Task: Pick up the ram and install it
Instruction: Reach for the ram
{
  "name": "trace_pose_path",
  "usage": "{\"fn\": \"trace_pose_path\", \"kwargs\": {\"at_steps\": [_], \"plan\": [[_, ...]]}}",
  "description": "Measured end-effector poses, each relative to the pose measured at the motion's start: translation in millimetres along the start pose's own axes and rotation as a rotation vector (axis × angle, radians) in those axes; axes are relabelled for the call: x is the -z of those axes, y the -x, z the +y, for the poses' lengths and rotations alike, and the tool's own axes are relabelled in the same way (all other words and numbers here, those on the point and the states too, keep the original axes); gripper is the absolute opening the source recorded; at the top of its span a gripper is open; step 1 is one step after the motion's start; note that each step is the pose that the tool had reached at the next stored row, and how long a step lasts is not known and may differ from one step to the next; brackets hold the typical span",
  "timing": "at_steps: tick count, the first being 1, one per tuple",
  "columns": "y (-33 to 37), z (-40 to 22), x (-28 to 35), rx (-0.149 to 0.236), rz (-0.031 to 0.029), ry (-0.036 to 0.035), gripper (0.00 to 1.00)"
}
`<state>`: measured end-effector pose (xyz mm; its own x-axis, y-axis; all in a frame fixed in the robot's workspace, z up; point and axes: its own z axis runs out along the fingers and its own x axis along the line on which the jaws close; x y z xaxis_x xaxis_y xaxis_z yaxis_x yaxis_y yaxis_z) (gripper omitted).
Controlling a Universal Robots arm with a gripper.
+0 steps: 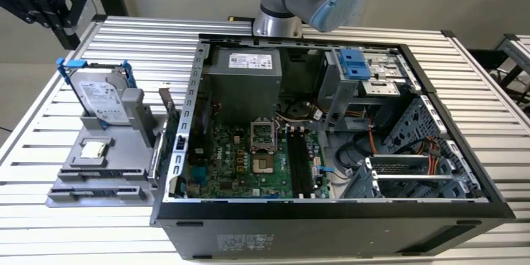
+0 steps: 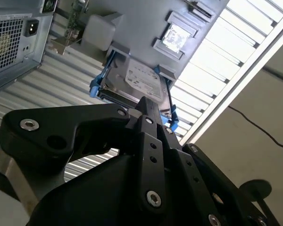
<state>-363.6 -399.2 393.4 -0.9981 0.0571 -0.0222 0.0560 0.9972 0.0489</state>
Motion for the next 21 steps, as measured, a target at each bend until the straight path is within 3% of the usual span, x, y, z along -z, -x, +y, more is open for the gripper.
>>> {"fn": "trace_pose_path", "kwargs": {"at_steps": [11, 21], "plan": [[-1.2, -0.4, 0.0, 0.001, -0.0003, 0.0001, 0.0], [0.0, -19.0, 0.9, 0.001, -0.0003, 0.0001, 0.0]]}}
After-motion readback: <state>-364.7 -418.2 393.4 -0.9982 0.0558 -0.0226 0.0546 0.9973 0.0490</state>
